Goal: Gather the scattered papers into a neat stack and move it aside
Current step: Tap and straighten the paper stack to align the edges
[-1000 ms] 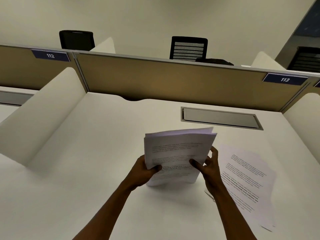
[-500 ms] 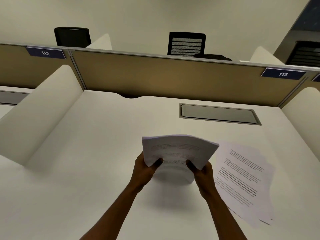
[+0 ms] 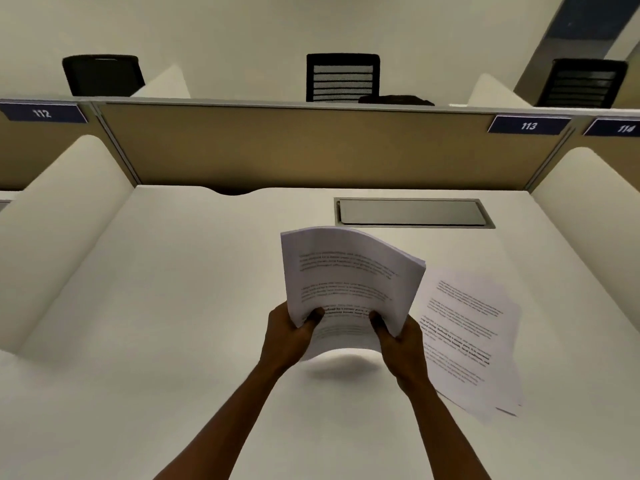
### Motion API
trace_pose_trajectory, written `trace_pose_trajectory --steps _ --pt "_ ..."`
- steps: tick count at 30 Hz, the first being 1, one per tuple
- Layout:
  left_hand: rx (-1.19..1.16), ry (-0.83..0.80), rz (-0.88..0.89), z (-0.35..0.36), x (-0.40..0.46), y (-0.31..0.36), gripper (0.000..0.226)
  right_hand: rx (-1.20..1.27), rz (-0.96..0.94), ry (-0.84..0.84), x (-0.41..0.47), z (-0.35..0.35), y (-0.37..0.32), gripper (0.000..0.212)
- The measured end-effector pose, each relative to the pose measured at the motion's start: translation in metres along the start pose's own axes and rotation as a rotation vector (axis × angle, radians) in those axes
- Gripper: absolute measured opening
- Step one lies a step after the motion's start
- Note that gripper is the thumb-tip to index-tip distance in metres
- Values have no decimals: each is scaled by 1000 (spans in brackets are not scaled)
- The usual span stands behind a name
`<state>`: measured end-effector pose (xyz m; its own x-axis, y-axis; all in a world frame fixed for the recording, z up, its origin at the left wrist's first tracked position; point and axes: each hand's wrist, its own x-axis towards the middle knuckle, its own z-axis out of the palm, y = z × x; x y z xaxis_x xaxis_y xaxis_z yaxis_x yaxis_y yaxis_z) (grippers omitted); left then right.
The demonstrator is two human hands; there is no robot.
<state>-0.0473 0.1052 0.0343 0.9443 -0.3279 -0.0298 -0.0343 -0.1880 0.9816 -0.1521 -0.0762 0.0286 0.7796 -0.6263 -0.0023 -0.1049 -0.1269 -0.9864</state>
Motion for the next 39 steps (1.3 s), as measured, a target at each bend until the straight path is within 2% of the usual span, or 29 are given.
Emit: trace_pose_trajectory --steps 2,4,6,9,13,17,20,22,24,26,28,34,39 --pt "33 -52 25 15 2 11 24 -29 -22 54 2 -18 -2 25" --pt "21 -129 -7 37 5 23 32 -38 -10 128 4 -40 -1 34" --pt "-37 -208 -87 63 8 32 44 -24 45 221 8 -65 5 45" --pt "-71 -327 -158 107 12 41 58 21 155 315 11 -106 18 49" --pt "118 -445 -189 162 15 39 51 52 323 372 13 -150 43 55" --pt "261 -536 -202 203 20 33 44 24 423 463 18 -173 59 51" --pt "418 -548 -211 226 27 30 49 -25 464 523 25 -179 63 42" --pt "645 -563 -235 240 31 27 61 -90 478 543 29 -179 63 36" --pt "838 -557 -262 249 32 24 65 -229 499 538 33 -177 65 39" --pt "878 -527 -264 255 31 21 64 -446 557 506 35 -175 68 49" --pt "858 -505 -250 258 31 18 63 -588 589 487 35 -174 70 53" --pt "770 -470 -241 255 29 13 71 -780 568 327 38 -175 77 64" --pt "618 -391 -309 251 27 8 78 -938 520 270 46 -176 77 72"
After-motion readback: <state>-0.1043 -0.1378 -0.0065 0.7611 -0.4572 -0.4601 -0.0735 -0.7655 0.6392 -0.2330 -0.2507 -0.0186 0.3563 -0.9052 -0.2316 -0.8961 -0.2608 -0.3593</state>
